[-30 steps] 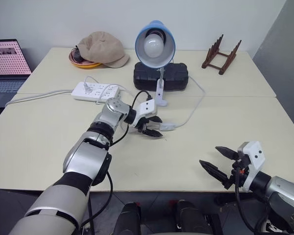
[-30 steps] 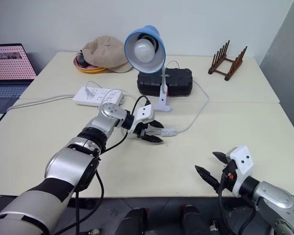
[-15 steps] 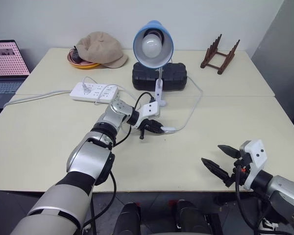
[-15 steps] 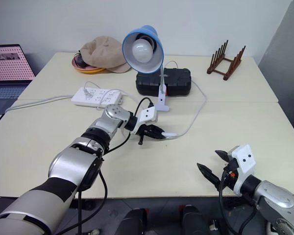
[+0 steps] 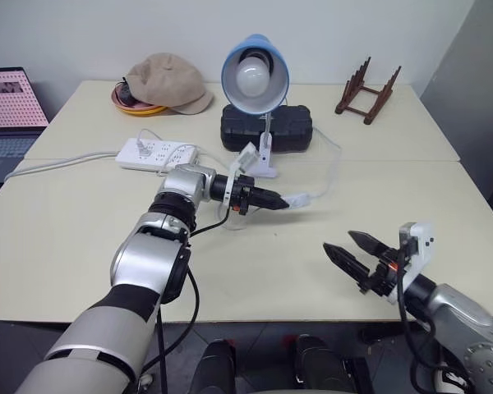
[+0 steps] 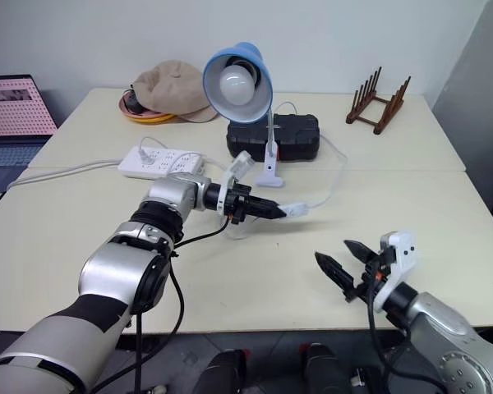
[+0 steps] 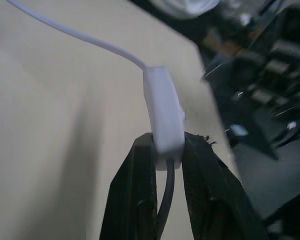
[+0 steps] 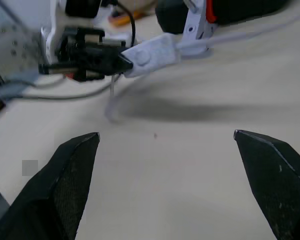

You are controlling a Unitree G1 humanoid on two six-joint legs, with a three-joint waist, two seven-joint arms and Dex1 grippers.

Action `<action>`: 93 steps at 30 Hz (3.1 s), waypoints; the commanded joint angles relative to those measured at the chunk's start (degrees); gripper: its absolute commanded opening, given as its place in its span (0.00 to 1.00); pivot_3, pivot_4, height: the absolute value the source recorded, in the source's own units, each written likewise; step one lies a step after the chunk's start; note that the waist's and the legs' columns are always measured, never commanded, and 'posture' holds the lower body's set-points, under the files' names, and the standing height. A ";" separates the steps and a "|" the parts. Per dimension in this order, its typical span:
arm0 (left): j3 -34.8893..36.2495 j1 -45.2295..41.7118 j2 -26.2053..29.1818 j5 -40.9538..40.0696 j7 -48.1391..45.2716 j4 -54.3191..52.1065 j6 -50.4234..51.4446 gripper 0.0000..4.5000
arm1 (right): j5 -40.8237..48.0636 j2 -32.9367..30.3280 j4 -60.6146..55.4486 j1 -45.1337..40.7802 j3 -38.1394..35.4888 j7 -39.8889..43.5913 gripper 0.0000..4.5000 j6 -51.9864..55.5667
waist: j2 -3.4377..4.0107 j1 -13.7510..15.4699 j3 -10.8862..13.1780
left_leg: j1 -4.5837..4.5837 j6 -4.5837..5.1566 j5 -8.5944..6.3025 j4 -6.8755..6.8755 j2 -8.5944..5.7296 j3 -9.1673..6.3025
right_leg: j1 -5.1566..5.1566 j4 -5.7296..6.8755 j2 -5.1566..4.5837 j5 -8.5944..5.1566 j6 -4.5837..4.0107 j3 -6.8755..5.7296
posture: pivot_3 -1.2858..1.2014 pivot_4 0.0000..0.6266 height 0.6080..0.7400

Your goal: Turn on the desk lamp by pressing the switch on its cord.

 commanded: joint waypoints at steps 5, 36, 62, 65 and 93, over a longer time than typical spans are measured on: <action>5.54 11.85 0.67 -16.30 9.68 -32.18 30.87 0.09 | 30.15 0.68 2.62 -7.42 1.01 -10.38 1.00 -1.62 | 0.03 -0.53 0.02 | 0.06 0.01 0.01 0.02 0.04 -0.07 | 0.01 0.12 0.03 -0.01 -0.02 -0.06 | 0.52 0.24 1.00; 7.03 14.30 0.74 -28.39 23.12 -37.28 34.39 0.09 | 29.97 -4.64 4.77 -13.45 7.70 -11.81 0.34 -3.75 | 0.03 -0.13 0.01 | 0.12 0.06 0.05 0.00 0.00 -0.03 | 0.07 -0.04 0.04 0.00 -0.04 -0.04 | 0.52 0.24 1.00; 4.02 13.56 2.78 -31.04 23.08 -36.02 32.41 0.09 | 30.25 -8.05 2.39 -8.65 6.42 -11.09 0.53 -5.76 | 0.03 -0.17 0.01 | 0.06 0.06 0.05 -0.01 -0.01 -0.02 | 0.02 -0.07 0.04 -0.16 -0.32 -0.02 | 0.52 0.24 1.00; 3.92 13.80 2.99 -31.37 23.29 -36.22 32.35 0.09 | 30.79 -8.44 2.17 -8.22 6.36 -11.05 0.56 -5.90 | 0.03 -0.07 0.01 | 0.05 0.06 0.05 -0.01 -0.02 -0.03 | 0.02 -0.07 0.03 -0.16 -0.32 -0.03 | 0.52 0.24 1.00; 3.47 15.18 3.46 -32.07 23.25 -38.04 32.61 0.09 | 33.02 -6.50 2.18 -10.86 9.83 -13.10 0.46 -7.40 | 0.03 -0.06 0.01 | 0.03 0.06 0.05 -0.01 -0.02 -0.02 | 0.02 -0.11 0.03 -0.16 -0.32 -0.02 | 0.52 0.24 1.00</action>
